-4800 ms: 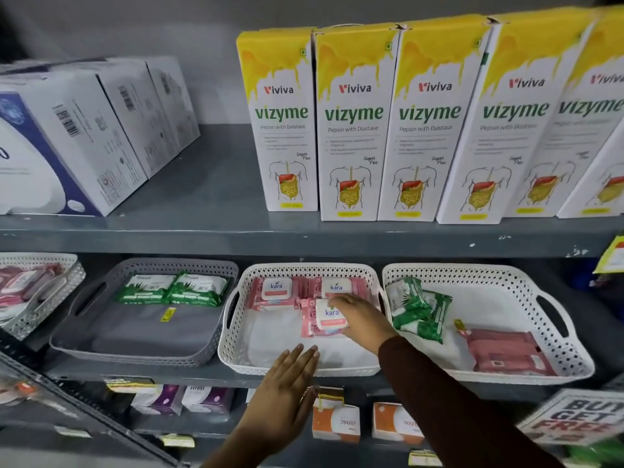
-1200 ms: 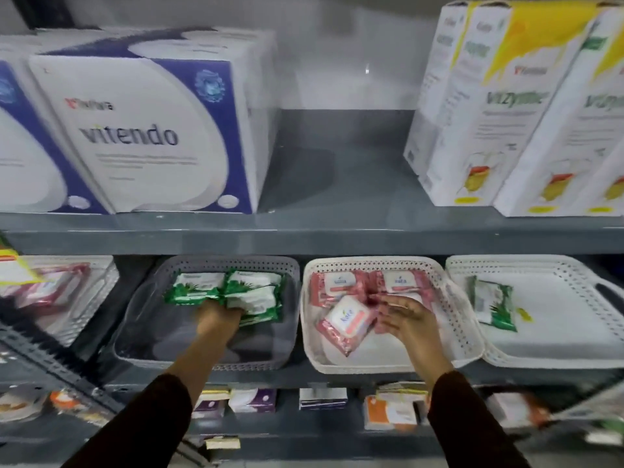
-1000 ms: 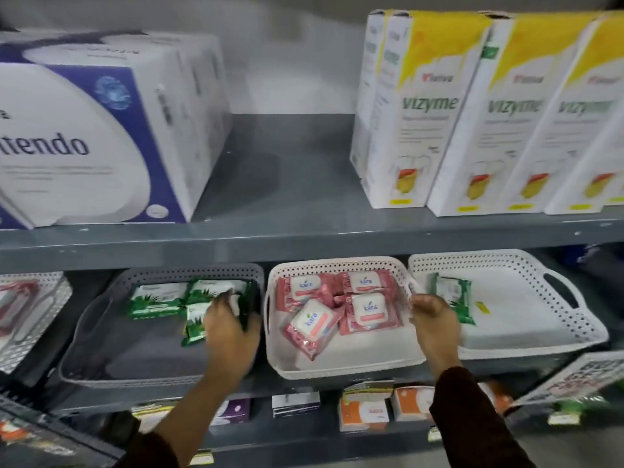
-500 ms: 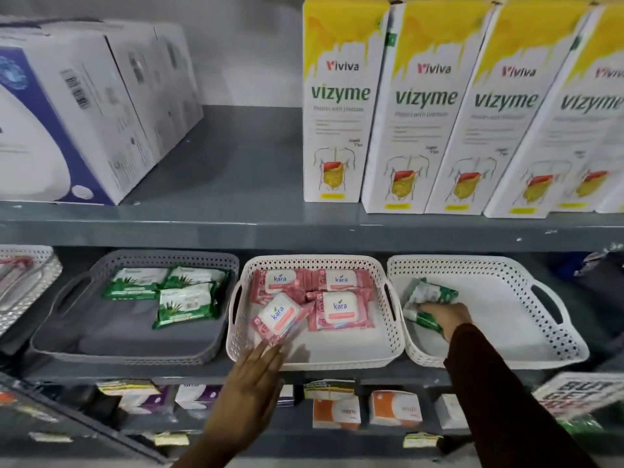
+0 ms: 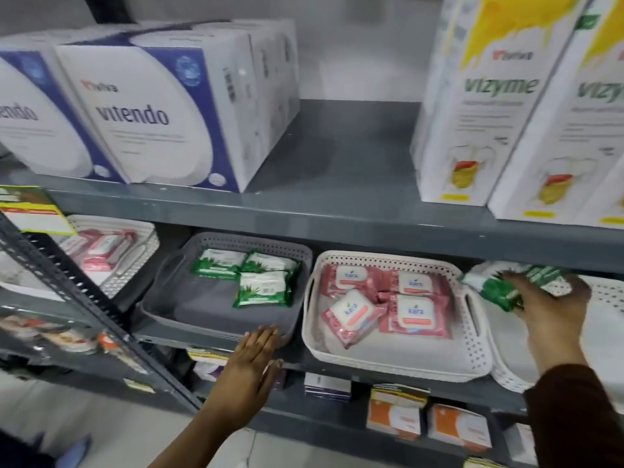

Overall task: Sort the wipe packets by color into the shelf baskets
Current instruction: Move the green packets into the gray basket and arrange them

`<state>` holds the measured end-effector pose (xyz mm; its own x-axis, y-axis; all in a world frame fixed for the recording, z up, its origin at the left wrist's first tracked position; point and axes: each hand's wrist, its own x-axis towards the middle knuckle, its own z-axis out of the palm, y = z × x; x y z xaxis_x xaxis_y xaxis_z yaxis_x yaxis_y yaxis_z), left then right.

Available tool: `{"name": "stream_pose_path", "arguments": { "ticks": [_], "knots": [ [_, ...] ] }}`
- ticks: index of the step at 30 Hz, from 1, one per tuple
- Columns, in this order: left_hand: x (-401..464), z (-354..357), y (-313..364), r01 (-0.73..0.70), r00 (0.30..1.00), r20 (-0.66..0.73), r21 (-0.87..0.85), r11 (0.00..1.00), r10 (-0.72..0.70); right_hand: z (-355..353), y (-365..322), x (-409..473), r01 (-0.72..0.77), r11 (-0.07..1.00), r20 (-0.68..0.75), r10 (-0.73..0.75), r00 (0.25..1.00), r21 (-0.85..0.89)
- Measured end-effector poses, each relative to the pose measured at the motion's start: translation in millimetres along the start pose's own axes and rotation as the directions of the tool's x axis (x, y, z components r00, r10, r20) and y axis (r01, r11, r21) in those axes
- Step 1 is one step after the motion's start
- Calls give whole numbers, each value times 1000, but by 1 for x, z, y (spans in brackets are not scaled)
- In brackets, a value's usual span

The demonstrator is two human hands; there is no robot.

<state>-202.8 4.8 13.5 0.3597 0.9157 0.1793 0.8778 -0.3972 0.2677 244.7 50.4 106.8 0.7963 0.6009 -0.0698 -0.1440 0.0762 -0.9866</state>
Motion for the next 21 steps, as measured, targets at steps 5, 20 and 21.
{"name": "stream_pose_path", "arguments": {
  "ticks": [5, 20, 21],
  "knots": [
    [-6, -14, -37, -5, 1000, -21, -15, 1000, 4, 84, 13, -78, -108, 993, 427, 114, 897, -39],
    [-33, -55, -135, 18, 998, -61, -103, 994, -25, 356, 133, -271, -531, 799, 672, 560, 484, -283],
    [-32, -56, -137, 9, 997, -69, -101, 995, -16, 361, 140, -274, -548, 781, 650, 588, 481, -301]
  ]
}}
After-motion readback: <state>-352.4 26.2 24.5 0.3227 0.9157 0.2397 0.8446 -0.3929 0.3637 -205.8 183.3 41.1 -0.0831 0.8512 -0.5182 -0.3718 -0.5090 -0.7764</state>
